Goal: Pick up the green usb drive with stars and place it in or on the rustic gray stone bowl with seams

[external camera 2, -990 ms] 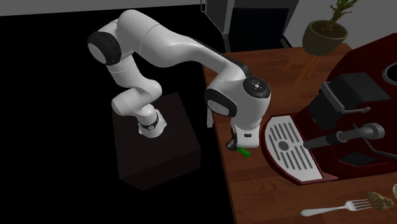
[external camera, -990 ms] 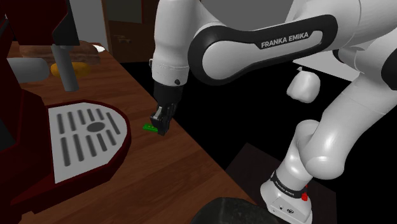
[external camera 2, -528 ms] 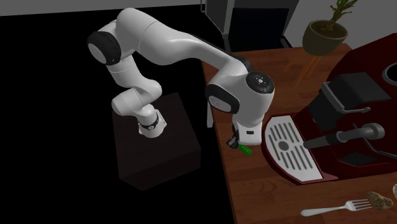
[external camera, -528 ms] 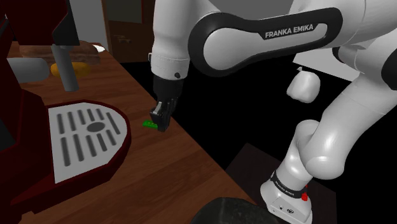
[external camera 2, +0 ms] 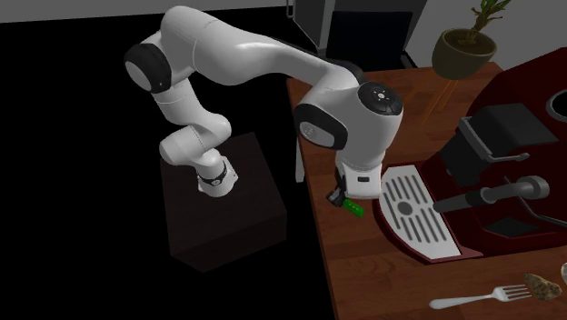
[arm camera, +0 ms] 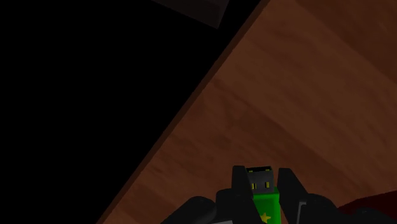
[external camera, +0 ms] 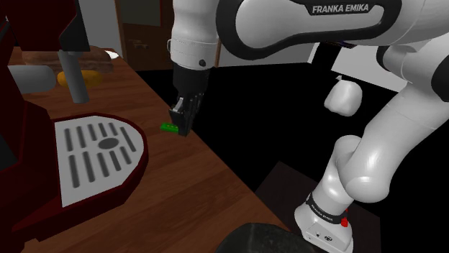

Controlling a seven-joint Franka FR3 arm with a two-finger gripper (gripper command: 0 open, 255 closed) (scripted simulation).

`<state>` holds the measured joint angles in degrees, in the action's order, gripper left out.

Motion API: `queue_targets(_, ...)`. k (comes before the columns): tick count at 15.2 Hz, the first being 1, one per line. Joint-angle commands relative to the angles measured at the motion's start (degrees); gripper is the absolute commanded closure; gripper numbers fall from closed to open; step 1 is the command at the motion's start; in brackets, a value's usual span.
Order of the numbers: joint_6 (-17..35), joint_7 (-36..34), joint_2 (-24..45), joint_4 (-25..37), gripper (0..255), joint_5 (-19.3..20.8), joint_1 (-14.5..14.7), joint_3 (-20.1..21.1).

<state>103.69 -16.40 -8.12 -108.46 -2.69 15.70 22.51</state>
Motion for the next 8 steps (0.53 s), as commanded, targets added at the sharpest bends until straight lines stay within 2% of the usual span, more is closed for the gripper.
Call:
queue_targets(1, -1.61, -0.01, -0.09, 1.49, 255, -0.02, -0.02, -0.04)
queue_targets(8, -7.08, -0.21, 0.59, 7.60, 255, 0.28, -0.10, -0.07)
